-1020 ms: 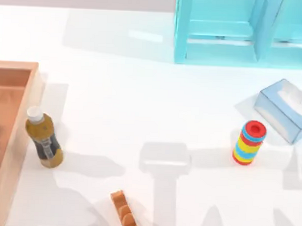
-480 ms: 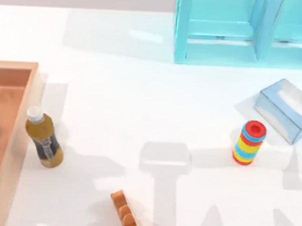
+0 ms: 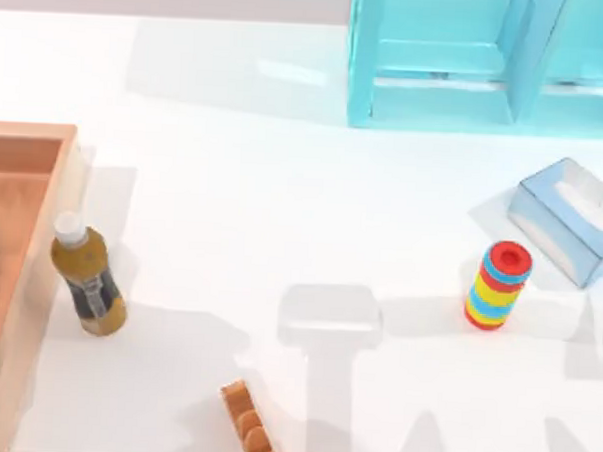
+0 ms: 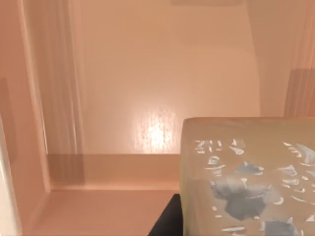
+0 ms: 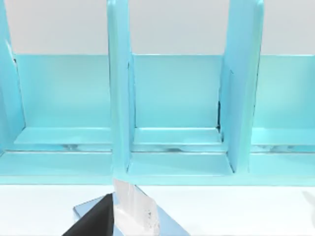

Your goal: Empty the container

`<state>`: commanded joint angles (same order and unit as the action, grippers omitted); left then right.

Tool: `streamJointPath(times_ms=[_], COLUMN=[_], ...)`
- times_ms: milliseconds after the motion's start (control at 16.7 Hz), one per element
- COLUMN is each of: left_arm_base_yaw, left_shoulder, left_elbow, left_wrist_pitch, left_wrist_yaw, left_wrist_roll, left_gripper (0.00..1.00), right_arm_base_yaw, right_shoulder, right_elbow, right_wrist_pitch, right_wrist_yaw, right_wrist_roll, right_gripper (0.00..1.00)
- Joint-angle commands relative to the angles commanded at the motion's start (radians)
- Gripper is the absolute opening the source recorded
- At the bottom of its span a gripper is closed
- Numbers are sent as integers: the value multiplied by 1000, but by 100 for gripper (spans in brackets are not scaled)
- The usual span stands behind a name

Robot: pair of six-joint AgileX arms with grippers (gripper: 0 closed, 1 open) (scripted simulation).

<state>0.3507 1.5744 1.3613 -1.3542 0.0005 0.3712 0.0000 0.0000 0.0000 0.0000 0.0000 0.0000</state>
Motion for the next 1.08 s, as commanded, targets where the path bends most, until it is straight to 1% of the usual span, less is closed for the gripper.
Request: streamJointPath(times_ms=[240, 420, 600, 1080], left_arm_base_yaw=[-13, -75, -177, -492], left_shoulder=[26, 106, 234, 650], left_elbow=[24, 117, 259, 719], left_wrist_pitch=[1, -2, -5, -21], left_wrist_yaw=[2, 10, 19, 27], left_wrist_roll=[-16, -79, -172, -457], left_gripper=[0, 0, 0, 0], right_arm_base_yaw=[0, 0, 0, 0], right_shoulder=[0, 0, 0, 0], right_elbow=[0, 0, 0, 0], right_wrist_pitch=[0, 0, 0, 0], right_wrist_yaw=[0, 0, 0, 0], right_wrist_roll=[0, 0, 0, 0], right_gripper=[100, 100, 100, 100])
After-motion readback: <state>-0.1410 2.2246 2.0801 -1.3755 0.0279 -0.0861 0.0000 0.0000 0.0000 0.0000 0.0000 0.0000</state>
